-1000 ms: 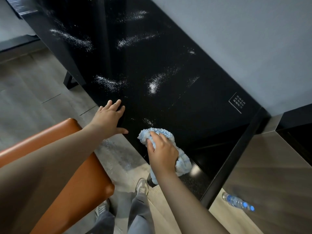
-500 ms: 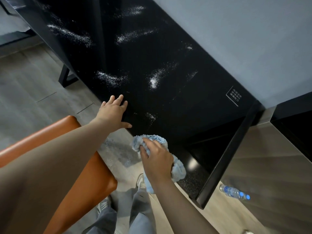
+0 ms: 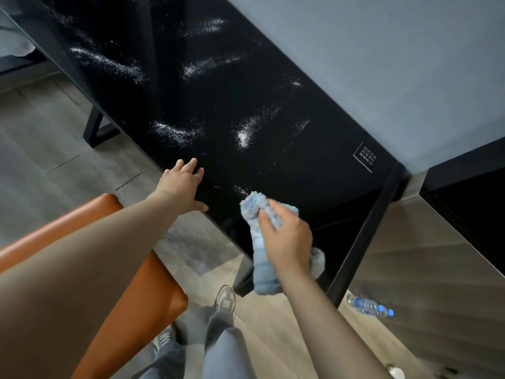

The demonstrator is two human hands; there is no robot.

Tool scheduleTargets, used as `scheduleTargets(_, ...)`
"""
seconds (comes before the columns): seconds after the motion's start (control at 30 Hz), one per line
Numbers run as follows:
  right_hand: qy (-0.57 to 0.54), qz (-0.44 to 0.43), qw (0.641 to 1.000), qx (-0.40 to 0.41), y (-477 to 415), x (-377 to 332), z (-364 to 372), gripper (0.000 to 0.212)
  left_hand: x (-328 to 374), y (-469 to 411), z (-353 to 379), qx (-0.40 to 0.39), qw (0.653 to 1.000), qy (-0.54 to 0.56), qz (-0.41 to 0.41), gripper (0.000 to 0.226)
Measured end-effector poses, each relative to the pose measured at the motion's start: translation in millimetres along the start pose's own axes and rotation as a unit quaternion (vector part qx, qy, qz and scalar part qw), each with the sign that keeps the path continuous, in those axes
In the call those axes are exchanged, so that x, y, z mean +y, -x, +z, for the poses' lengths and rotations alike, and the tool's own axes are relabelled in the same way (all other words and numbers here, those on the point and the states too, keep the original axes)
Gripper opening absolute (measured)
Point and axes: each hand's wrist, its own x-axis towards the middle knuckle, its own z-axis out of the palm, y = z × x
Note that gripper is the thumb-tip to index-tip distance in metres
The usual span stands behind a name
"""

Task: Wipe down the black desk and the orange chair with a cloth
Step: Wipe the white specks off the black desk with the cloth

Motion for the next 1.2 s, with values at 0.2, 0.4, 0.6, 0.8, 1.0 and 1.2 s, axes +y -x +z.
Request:
scheduleTargets(0.2, 0.006, 0.007, 0.999, 0.038, -52, 8, -29, 0.032, 4, -3, -16, -0.032, 0.999, -0.004, -0.01, 0.096)
scheduleTargets(0.4, 0.006, 0.007, 0.999, 0.05, -121, 27, -47, 0.025, 24, -20, -47, -0.019, 1.0, -0.004, -0.014, 0.078)
scheduleTargets(0.6, 0.026, -0.004, 0.997, 0.07, -203, 53, -71, 0.018, 59, -59, -71, 0.005, 1.0, 0.0, 0.017, 0.08)
scheduleTargets(0.8, 0.033, -0.029, 0.996, 0.077, -292, 79, -79, 0.019, 84, -113, -89, 0.007, 1.0, 0.005, 0.013, 0.083)
scheduleTargets(1.0, 0.062, -0.049, 0.994, 0.077, -374, 103, -68, 0.026, 84, -163, -97, 0.009, 0.999, 0.008, -0.03, 0.102)
scheduleTargets(1.2, 0.066, -0.065, 0.994, 0.061, -440, 125, -50, 0.029, 81, -196, -84, 0.022, 0.998, 0.021, -0.062, 0.127)
